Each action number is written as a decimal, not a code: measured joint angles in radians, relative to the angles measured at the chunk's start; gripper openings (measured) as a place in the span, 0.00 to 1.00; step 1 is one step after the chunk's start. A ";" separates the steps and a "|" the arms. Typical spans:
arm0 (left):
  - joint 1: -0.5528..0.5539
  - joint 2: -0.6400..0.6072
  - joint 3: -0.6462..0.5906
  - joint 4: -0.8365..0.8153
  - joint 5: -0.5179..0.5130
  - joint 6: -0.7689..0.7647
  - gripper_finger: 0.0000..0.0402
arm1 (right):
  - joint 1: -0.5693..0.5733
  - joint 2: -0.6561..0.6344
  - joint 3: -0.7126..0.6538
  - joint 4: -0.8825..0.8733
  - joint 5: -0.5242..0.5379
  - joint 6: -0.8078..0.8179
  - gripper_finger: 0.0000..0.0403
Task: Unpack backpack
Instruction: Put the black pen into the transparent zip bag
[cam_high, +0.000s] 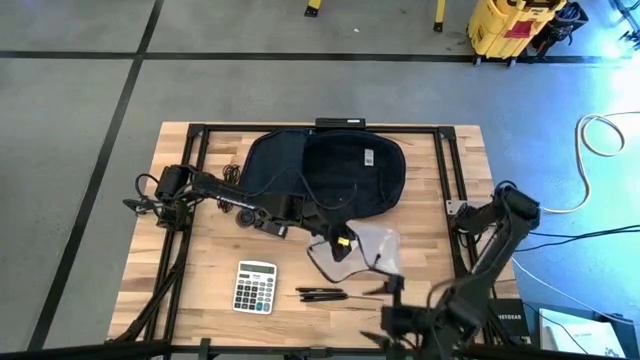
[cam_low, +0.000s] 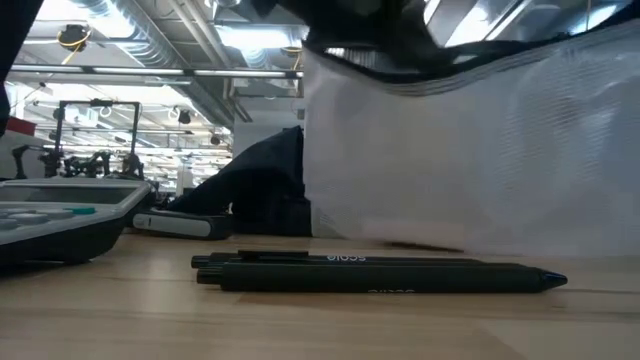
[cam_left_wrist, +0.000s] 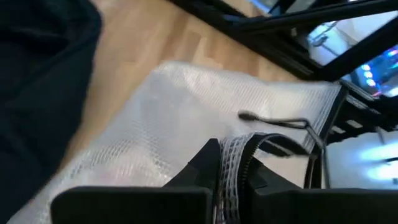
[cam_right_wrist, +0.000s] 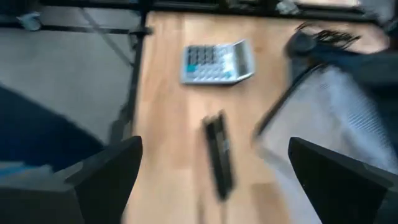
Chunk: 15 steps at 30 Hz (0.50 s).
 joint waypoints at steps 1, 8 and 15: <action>0.003 -0.002 0.000 -0.001 0.006 0.004 0.00 | 0.012 0.015 0.000 0.004 -0.005 0.016 0.96; 0.026 -0.013 0.000 0.043 0.063 -0.010 0.00 | 0.054 0.140 0.000 0.073 -0.124 0.149 0.96; 0.008 -0.013 0.000 0.038 0.084 -0.059 0.00 | -0.054 0.309 -0.001 0.122 -0.103 -0.007 0.93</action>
